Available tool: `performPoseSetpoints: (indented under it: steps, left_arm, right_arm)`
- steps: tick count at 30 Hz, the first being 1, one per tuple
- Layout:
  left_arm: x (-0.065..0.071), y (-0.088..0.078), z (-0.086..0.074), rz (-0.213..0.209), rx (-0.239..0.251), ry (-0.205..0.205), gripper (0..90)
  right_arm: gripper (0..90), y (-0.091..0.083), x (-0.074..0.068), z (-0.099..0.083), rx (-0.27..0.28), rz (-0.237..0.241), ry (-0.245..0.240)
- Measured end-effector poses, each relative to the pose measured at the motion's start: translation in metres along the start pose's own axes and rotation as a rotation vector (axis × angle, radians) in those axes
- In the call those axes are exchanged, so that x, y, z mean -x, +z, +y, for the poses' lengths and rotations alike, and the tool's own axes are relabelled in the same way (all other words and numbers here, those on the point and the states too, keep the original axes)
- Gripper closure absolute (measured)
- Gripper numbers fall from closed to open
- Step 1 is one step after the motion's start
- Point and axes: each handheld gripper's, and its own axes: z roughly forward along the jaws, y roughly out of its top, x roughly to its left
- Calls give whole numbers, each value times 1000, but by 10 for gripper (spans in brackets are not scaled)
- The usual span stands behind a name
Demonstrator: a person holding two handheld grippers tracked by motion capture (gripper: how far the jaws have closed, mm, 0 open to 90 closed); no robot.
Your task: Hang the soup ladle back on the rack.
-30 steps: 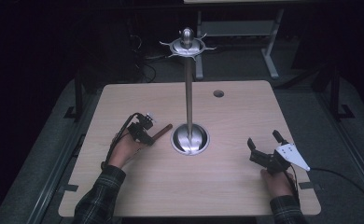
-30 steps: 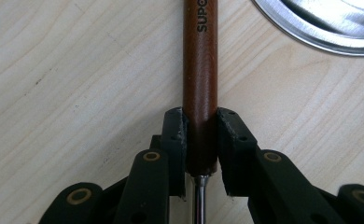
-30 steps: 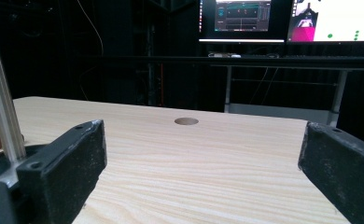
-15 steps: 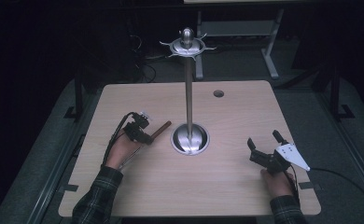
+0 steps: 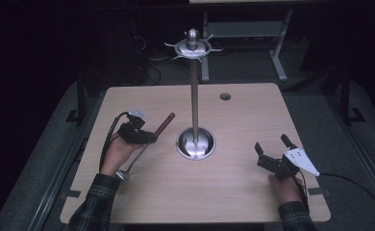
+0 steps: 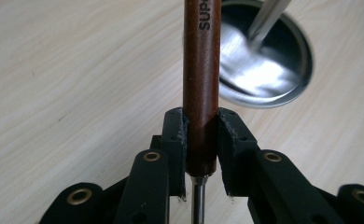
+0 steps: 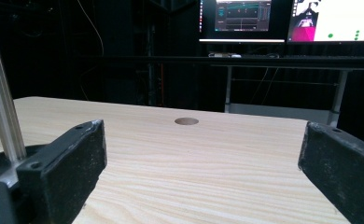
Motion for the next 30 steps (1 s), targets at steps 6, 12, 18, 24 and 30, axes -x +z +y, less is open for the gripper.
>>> performPoseSetpoints:
  steps: [6,12,18,24,30]
  left_arm:
    - [2,-13,0,-49,77,10,742]
    - [3,-25,-1,-78,144,9,743]
    - [4,-38,0,-97,189,40,743]
    - [9,-48,1,-117,244,51,743]
    - [15,-60,5,-137,285,69,743]
  right_arm:
    - [2,0,0,0,0,0,0]
    - [2,0,0,0,0,1,1]
    - [2,0,0,0,0,1,0]
    - [2,0,0,0,0,1,1]
    - [2,0,0,0,0,1,1]
